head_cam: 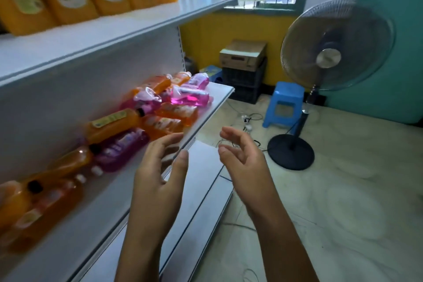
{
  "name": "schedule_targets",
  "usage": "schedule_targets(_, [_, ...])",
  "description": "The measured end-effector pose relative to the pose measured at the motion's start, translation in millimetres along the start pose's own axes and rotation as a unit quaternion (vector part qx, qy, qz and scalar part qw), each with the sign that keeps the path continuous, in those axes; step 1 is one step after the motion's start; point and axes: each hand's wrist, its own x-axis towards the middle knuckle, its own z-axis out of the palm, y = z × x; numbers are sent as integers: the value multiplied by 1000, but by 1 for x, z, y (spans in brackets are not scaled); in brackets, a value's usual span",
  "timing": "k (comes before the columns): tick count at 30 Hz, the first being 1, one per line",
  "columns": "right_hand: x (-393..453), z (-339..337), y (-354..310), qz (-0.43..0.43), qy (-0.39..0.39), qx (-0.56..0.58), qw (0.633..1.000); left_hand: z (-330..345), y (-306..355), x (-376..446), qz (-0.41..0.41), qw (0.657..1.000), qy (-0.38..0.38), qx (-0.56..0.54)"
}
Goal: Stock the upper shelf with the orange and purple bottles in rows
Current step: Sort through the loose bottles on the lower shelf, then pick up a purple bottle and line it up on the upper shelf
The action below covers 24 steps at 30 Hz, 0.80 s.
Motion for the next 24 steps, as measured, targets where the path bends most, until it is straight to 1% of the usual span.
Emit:
schedule_targets(2, [16, -15, 10, 13, 19, 2, 1000, 12, -4, 16, 5, 1000, -13, 22])
schedule_targets(5, [38, -27, 22, 27, 22, -6, 999, 30, -13, 47, 5, 999, -26, 32])
schedule_targets(11, [91, -33, 58, 69, -1, -24, 997, 77, -45, 104, -4, 998, -54, 29])
schedule_targets(16, [171, -19, 84, 92, -17, -25, 995, 91, -71, 178, 6, 995, -61, 75])
schedule_targets(20, [236, 4, 102, 135, -42, 5, 990, 87, -93, 243, -32, 992, -35, 116])
schedule_targets(24, [275, 25, 126, 169, -70, 53, 982, 89, -111, 283, -45, 985, -8, 169])
